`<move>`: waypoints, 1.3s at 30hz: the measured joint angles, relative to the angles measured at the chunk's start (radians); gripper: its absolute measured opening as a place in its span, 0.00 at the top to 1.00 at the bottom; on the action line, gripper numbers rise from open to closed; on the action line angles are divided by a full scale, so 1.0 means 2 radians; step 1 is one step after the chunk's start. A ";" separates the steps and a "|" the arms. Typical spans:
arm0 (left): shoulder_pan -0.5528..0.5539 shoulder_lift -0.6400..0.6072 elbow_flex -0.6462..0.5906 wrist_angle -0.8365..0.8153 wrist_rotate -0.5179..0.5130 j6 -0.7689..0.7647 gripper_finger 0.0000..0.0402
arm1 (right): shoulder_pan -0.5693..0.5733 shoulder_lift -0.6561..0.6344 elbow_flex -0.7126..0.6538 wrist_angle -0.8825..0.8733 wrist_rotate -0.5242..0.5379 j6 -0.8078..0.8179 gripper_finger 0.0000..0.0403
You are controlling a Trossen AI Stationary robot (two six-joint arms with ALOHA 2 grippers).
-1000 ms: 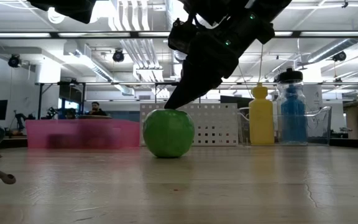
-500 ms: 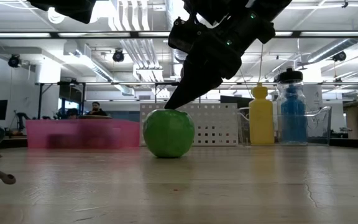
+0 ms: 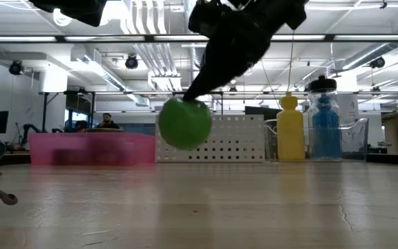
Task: Pick & Place Food Item
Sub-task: Put the green apple into the white bin
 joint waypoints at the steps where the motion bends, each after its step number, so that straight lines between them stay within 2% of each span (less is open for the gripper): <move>1: 0.000 0.000 0.000 0.000 0.000 0.000 0.93 | -0.001 -0.004 0.004 -0.006 0.000 -0.001 0.98; 13: 0.000 0.000 0.000 -0.001 0.000 0.001 0.93 | -0.064 -0.053 0.092 -0.095 0.008 -0.020 0.98; 21: 0.000 0.000 0.000 0.000 0.000 0.002 0.93 | -0.160 -0.055 0.152 -0.094 0.000 -0.009 0.98; 27: 0.000 0.000 0.000 0.000 0.000 0.002 0.93 | -0.240 -0.023 0.166 -0.060 -0.076 0.037 0.98; 30: 0.000 0.000 0.000 0.000 0.000 0.002 0.93 | -0.261 0.001 0.167 -0.042 -0.108 0.052 0.98; 39: 0.000 0.000 0.000 0.001 0.000 0.002 0.93 | -0.288 0.095 0.213 -0.033 -0.117 0.053 0.98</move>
